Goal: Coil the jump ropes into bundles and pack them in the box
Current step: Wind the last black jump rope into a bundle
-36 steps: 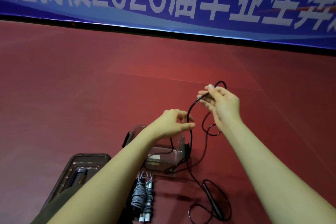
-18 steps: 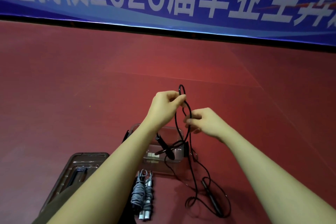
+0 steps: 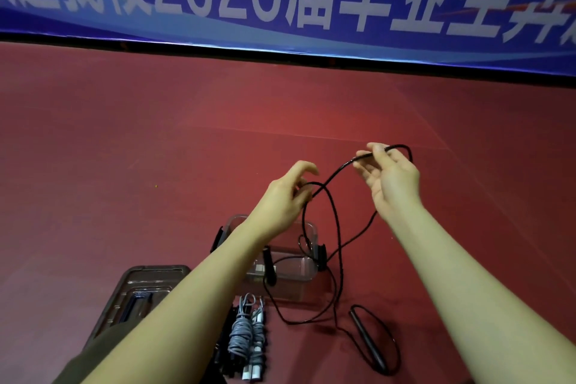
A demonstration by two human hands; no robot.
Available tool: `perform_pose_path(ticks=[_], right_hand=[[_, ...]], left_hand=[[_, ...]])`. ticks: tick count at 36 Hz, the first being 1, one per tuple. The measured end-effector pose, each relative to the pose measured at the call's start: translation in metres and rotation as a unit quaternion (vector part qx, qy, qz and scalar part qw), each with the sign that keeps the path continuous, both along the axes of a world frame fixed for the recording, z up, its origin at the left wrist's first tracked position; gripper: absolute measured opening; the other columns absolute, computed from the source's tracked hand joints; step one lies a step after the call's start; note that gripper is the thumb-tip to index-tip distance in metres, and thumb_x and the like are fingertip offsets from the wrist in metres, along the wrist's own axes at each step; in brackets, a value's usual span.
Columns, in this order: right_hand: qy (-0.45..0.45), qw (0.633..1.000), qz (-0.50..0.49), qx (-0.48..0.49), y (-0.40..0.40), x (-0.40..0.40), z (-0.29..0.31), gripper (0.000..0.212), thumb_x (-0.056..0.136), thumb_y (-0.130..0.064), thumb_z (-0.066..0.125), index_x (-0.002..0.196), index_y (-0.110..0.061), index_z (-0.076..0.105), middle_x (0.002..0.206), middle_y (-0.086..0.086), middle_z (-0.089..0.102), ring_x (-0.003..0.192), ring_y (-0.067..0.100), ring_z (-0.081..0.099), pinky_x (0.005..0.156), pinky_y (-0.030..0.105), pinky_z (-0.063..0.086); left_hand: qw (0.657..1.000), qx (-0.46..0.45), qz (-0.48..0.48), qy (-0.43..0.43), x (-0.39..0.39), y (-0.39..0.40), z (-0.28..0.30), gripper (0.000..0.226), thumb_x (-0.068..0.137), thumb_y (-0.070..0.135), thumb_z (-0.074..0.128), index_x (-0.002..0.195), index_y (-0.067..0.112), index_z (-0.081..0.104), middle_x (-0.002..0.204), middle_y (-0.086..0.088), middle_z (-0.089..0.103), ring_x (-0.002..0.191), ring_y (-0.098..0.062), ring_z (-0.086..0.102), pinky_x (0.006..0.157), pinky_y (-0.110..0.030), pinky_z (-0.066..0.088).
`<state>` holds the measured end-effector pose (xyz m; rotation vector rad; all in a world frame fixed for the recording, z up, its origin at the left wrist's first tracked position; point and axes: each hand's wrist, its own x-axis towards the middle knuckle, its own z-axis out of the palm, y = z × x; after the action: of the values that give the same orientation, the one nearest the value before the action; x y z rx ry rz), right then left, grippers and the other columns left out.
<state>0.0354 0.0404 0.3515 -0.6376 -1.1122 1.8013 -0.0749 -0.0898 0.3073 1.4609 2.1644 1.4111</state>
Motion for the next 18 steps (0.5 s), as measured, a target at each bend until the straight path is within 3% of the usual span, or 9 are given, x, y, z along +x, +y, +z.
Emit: perform_pose_path(ticks=[2,5,9,12,15,18], right_hand=[[0.037,0.999,-0.005,-0.029,0.001,0.001,0.003,0.017,0.098,-0.008,0.048,0.084,-0.005,0.056,0.077,0.011,0.061,0.065,0.017,0.062,0.063,0.023,0.056],[0.06,0.997,-0.006,-0.042,0.001,0.003,0.005,0.018,0.099,-0.01,0.047,0.083,-0.006,0.054,0.078,0.013,0.062,0.063,0.016,0.063,0.062,0.023,0.056],[0.103,0.992,0.007,-0.065,0.001,0.005,0.009,0.019,0.101,-0.012,0.043,0.085,-0.005,0.051,0.081,0.016,0.063,0.067,0.021,0.067,0.061,0.023,0.056],[0.134,0.987,0.014,-0.083,0.001,0.005,0.011,0.018,0.102,-0.013,0.039,0.088,-0.005,0.048,0.084,0.019,0.064,0.071,0.024,0.07,0.061,0.022,0.056],[0.154,0.983,0.0,-0.1,0.004,0.005,0.01,0.017,0.103,-0.015,0.036,0.09,-0.007,0.044,0.09,0.021,0.064,0.078,0.027,0.069,0.064,0.025,0.057],[0.155,0.982,-0.012,-0.109,0.008,0.005,0.008,0.017,0.103,-0.019,0.034,0.092,-0.009,0.041,0.094,0.021,0.065,0.084,0.029,0.07,0.067,0.027,0.058]], left_hand=[[0.999,-0.004,0.043,0.033,0.0,0.002,-0.001,0.017,0.096,0.011,0.05,0.104,0.018,0.064,0.083,-0.001,0.064,0.067,-0.008,0.053,0.063,-0.015,0.037],[0.994,-0.056,0.069,0.068,-0.001,0.004,-0.002,0.024,0.098,0.023,0.052,0.11,0.009,0.067,0.102,-0.003,0.068,0.095,-0.015,0.06,0.075,-0.015,0.037],[0.984,-0.155,0.022,0.084,-0.001,0.007,-0.012,0.038,0.088,0.047,0.061,0.102,0.012,0.069,0.096,-0.002,0.06,0.086,-0.015,0.055,0.073,-0.023,0.04],[0.989,-0.144,0.012,0.026,0.005,0.007,-0.014,0.055,0.092,0.053,0.048,0.083,0.002,0.067,0.089,-0.005,0.058,0.086,-0.008,0.053,0.07,-0.023,0.036],[0.992,-0.115,0.004,-0.048,0.012,0.005,-0.007,0.065,0.097,0.054,0.03,0.081,0.002,0.065,0.093,-0.003,0.064,0.085,-0.008,0.057,0.078,-0.024,0.039],[0.991,-0.121,-0.058,-0.019,0.016,0.002,-0.003,0.06,0.091,0.057,0.044,0.07,0.002,0.058,0.083,0.0,0.053,0.068,-0.009,0.046,0.07,-0.027,0.04]])
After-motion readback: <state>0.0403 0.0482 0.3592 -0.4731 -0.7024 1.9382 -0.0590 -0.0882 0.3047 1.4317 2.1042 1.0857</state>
